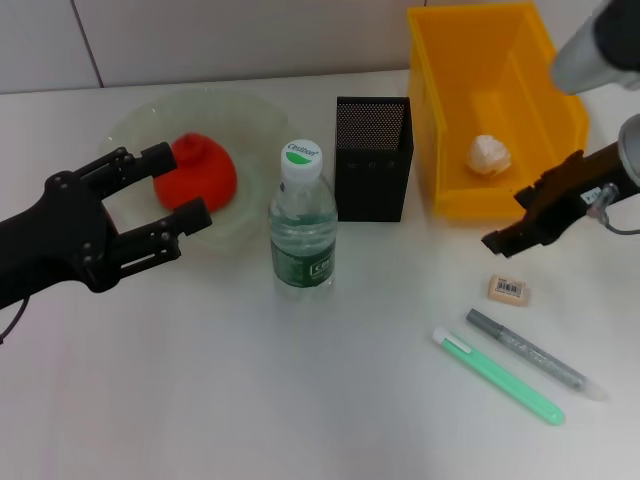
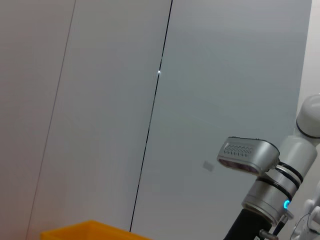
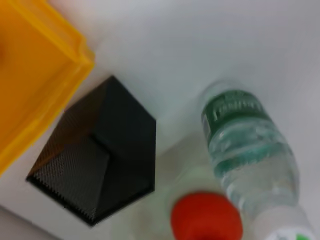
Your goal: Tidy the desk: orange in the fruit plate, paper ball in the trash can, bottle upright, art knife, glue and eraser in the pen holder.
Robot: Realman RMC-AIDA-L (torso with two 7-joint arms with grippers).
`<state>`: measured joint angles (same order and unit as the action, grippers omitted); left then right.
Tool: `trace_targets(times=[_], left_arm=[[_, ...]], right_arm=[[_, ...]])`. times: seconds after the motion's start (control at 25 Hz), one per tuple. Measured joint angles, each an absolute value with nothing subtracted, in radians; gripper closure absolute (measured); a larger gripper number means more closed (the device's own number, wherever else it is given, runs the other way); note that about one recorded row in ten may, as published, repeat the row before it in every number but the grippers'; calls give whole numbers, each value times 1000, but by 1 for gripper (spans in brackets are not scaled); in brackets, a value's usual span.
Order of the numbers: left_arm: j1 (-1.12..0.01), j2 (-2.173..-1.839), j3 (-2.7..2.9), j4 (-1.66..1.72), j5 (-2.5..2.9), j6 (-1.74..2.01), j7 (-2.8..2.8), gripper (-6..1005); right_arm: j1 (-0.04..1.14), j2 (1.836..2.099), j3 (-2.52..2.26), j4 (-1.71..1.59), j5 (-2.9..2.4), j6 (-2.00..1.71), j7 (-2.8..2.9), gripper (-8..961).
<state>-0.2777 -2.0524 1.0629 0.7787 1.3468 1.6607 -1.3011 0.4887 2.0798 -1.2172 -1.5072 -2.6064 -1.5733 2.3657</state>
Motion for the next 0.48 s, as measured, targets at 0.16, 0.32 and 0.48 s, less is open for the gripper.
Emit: trace_targets(times=[0.16,0.32,0.48], left_arm=[[-278,-2051,1063,778,1347,1661,-1303,213],[-278,-2051,1063,777,1347,1661,-1301,213],[-278,-2051,1063,776,1347,1661,-1299,213]], right_arm=[[498,2083,-1293,-1540,-2700,-1574,2404,220],[501,2084,-1349,-1576,-2713,-1581,2417,220],[494,2087,-1407,-1614,-2714,-1582,2421,220]])
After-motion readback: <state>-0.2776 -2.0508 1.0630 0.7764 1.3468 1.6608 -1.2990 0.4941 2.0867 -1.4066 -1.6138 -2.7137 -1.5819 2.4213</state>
